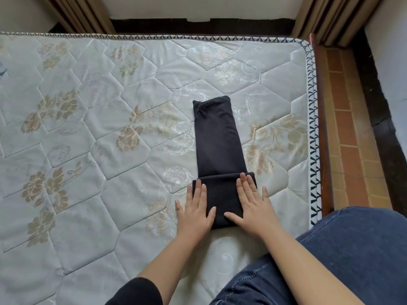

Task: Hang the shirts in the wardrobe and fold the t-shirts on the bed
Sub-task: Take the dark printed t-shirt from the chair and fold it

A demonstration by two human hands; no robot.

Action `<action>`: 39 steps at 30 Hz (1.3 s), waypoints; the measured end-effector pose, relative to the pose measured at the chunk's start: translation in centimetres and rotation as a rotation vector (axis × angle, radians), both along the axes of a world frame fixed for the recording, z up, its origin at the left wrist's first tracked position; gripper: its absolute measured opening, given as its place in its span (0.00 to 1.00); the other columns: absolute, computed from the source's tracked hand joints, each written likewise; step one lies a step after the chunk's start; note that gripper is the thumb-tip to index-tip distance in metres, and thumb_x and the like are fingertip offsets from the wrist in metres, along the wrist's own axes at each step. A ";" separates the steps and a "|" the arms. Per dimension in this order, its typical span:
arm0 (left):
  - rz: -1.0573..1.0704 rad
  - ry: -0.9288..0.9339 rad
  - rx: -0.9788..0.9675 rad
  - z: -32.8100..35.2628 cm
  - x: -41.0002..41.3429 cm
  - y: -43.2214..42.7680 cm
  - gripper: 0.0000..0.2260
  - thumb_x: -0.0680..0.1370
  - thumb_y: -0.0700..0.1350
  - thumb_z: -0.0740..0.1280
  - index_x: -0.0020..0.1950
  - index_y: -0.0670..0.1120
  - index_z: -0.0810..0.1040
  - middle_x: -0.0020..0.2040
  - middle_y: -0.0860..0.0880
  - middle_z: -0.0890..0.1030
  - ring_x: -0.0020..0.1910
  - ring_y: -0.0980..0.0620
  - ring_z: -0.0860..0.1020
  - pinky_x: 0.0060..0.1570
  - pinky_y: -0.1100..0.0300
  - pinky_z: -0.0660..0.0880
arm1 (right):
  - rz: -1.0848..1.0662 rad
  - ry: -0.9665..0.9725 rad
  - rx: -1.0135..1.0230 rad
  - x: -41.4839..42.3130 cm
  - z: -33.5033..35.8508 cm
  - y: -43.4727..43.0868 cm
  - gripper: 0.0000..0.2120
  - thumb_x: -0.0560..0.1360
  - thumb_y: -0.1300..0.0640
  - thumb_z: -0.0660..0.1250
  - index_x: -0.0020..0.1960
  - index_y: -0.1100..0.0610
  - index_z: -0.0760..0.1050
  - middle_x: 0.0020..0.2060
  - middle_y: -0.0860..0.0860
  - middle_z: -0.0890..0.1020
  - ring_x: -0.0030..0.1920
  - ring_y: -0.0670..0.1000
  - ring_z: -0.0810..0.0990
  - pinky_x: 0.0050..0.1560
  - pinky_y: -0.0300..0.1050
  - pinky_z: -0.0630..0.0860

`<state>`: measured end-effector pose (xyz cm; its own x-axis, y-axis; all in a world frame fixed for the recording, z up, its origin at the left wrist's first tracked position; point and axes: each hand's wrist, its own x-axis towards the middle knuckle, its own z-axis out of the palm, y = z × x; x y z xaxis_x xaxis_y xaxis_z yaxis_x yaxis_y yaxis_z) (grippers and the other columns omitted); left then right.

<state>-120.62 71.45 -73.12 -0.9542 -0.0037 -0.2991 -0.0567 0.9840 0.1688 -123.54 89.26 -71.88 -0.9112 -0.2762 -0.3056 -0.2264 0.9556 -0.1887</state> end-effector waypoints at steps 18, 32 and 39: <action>-0.317 0.007 -0.214 1.8 1.9 2.6 0.29 0.62 0.44 0.71 0.62 0.38 0.71 0.63 0.39 0.77 0.62 0.40 0.73 0.43 0.38 0.78 | 0.150 0.061 0.055 1.6 2.1 0.9 0.28 0.65 0.61 0.63 0.65 0.65 0.68 0.63 0.60 0.76 0.60 0.57 0.78 0.48 0.63 0.77; -0.363 -0.363 -0.050 8.4 -2.6 2.9 0.22 0.77 0.36 0.57 0.72 0.42 0.65 0.72 0.44 0.66 0.68 0.45 0.67 0.64 0.51 0.66 | 0.146 -0.231 0.126 -0.8 7.3 0.2 0.18 0.75 0.63 0.59 0.64 0.58 0.69 0.67 0.54 0.70 0.63 0.55 0.72 0.53 0.47 0.71; -0.282 -0.607 0.186 9.7 -2.7 2.9 0.08 0.70 0.35 0.57 0.33 0.46 0.67 0.33 0.46 0.70 0.35 0.46 0.71 0.30 0.60 0.65 | 0.128 -0.463 0.068 -0.8 9.8 1.3 0.11 0.69 0.67 0.57 0.31 0.55 0.62 0.30 0.50 0.67 0.32 0.52 0.68 0.27 0.39 0.62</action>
<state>-123.29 74.31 -63.44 -0.5750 0.3225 -0.7519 0.0590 0.9330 0.3550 -124.36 90.52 -62.08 -0.6353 -0.3428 -0.6920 -0.2505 0.9391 -0.2352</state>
